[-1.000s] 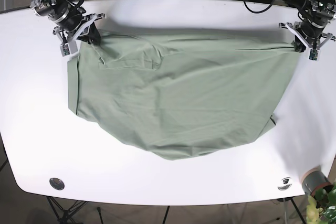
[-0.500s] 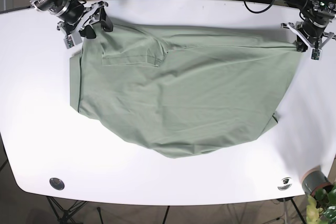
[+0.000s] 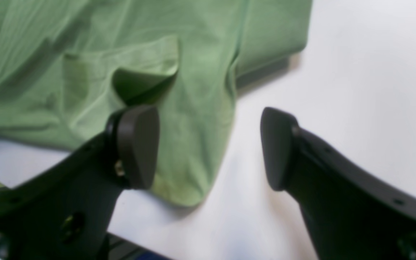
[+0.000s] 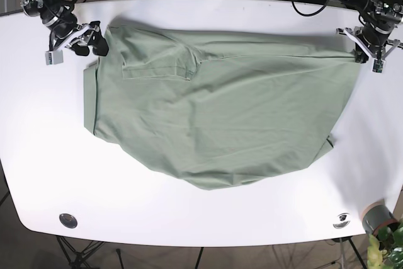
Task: Fold the T-shirt properly
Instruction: 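Pull the held polo edge taut between both grippers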
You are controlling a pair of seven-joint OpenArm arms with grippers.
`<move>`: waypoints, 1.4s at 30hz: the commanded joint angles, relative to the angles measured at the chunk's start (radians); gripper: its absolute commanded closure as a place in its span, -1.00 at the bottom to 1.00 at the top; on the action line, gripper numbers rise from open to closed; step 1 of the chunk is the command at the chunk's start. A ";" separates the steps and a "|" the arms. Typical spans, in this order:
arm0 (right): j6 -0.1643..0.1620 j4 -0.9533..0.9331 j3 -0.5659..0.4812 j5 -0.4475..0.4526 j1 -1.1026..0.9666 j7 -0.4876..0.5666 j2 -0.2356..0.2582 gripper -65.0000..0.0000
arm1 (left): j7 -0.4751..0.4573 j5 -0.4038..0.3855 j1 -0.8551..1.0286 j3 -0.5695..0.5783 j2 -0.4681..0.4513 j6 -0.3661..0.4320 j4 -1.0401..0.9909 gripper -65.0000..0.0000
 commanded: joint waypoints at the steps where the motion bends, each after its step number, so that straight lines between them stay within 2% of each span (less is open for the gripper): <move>1: 0.007 -0.025 -0.013 0.020 0.022 0.016 0.016 -0.30 | -0.021 -0.011 -0.002 0.019 -0.016 0.002 0.015 1.00; 4: 0.006 -0.066 -0.029 0.015 0.055 0.020 0.016 -0.30 | -0.021 -0.011 -0.002 0.024 -0.017 0.002 0.015 1.00; 7: 0.006 -0.099 -0.043 -0.028 0.081 0.020 0.011 -0.29 | -0.021 -0.011 -0.002 0.024 -0.017 0.002 0.015 1.00; 9: 0.006 -0.108 -0.051 -0.071 0.095 0.021 0.006 -0.22 | -0.021 -0.011 -0.002 0.024 -0.017 0.002 0.015 1.00; 15: 0.007 -0.112 -0.059 -0.204 0.141 0.021 -0.046 0.30 | -0.021 -0.013 -0.002 0.024 -0.017 0.002 0.015 1.00; 18: 0.007 -0.112 -0.060 -0.250 0.154 0.021 -0.072 0.46 | -0.021 -0.013 -0.002 0.020 -0.017 0.002 0.015 1.00; 21: 0.007 -0.112 -0.057 -0.275 0.170 0.021 -0.081 0.59 | -0.021 -0.013 -0.005 0.020 -0.017 0.002 0.016 1.00; 25: 0.007 -0.091 -0.057 -0.278 0.168 0.015 -0.079 0.95 | -0.021 -0.014 -0.036 0.013 -0.016 0.002 0.024 1.00; 31: 0.006 0.070 -0.056 -0.278 0.107 -0.030 -0.079 0.93 | -0.019 -0.021 -0.043 -0.072 -0.009 0.002 0.095 1.00; 39: 0.003 0.293 -0.062 -0.287 0.064 -0.063 -0.081 0.94 | -0.018 -0.018 -0.137 -0.075 -0.008 0.002 0.122 1.00; 42: -0.040 0.307 -0.063 -0.287 0.102 -0.069 -0.070 0.94 | -0.015 -0.007 -0.205 -0.030 -0.009 0.002 0.121 1.00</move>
